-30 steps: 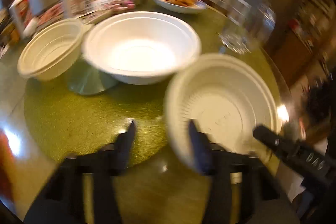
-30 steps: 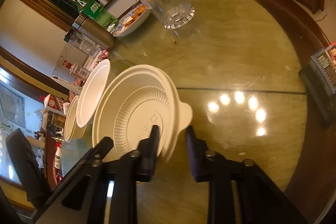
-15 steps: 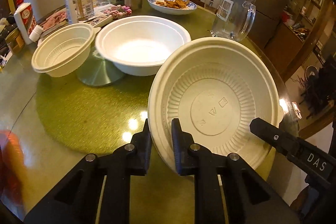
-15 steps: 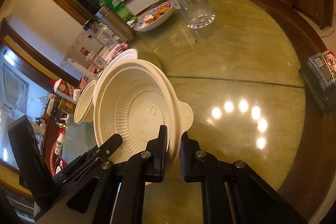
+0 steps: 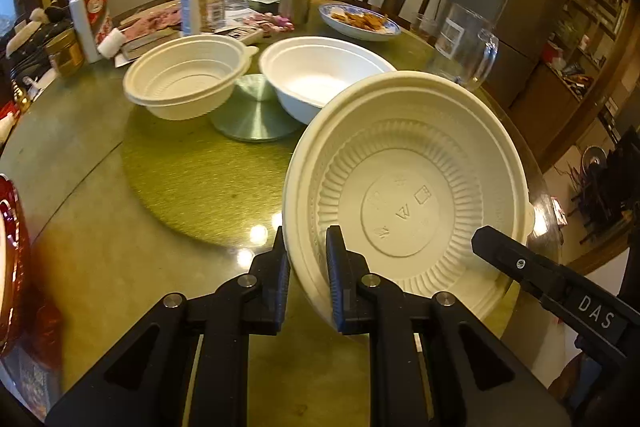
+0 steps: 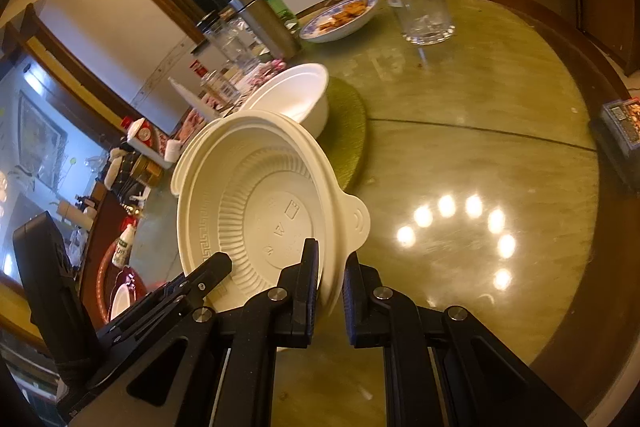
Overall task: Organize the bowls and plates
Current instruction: 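Lift the cream plastic bowl and carry it toward the red plate stack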
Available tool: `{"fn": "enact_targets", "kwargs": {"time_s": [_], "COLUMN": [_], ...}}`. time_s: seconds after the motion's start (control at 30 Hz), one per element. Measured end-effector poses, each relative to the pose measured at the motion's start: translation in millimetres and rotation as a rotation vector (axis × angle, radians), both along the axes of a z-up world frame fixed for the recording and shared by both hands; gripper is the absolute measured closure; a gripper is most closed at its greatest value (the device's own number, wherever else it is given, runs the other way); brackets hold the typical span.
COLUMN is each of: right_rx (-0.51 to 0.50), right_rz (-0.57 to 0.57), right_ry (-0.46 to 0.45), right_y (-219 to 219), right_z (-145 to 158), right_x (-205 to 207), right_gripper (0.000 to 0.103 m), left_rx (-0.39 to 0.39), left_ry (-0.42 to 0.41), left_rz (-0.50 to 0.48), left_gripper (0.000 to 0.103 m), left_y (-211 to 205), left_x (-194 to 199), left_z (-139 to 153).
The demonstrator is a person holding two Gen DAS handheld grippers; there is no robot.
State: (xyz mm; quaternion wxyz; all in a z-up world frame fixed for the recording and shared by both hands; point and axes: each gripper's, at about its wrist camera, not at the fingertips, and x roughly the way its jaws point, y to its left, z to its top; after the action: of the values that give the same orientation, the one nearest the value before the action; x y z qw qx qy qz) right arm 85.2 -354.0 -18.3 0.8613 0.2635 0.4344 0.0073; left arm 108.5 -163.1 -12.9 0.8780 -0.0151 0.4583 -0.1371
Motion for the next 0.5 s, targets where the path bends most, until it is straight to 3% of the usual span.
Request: {"fn": "enact_targets", "kwargs": {"time_s": [0.5], "right_rx": [-0.003], "right_rz": [0.081], "right_ry": [-0.011], "right_y": [41], "right_z": [5], "right_x": [4], "right_gripper": [0.092], "left_rx": [0.003], "left_ry": [-0.002], "left_rz": [0.069], "left_gripper": [0.088], "left_y": [41], "left_x": [-12], "left_z": [1]}}
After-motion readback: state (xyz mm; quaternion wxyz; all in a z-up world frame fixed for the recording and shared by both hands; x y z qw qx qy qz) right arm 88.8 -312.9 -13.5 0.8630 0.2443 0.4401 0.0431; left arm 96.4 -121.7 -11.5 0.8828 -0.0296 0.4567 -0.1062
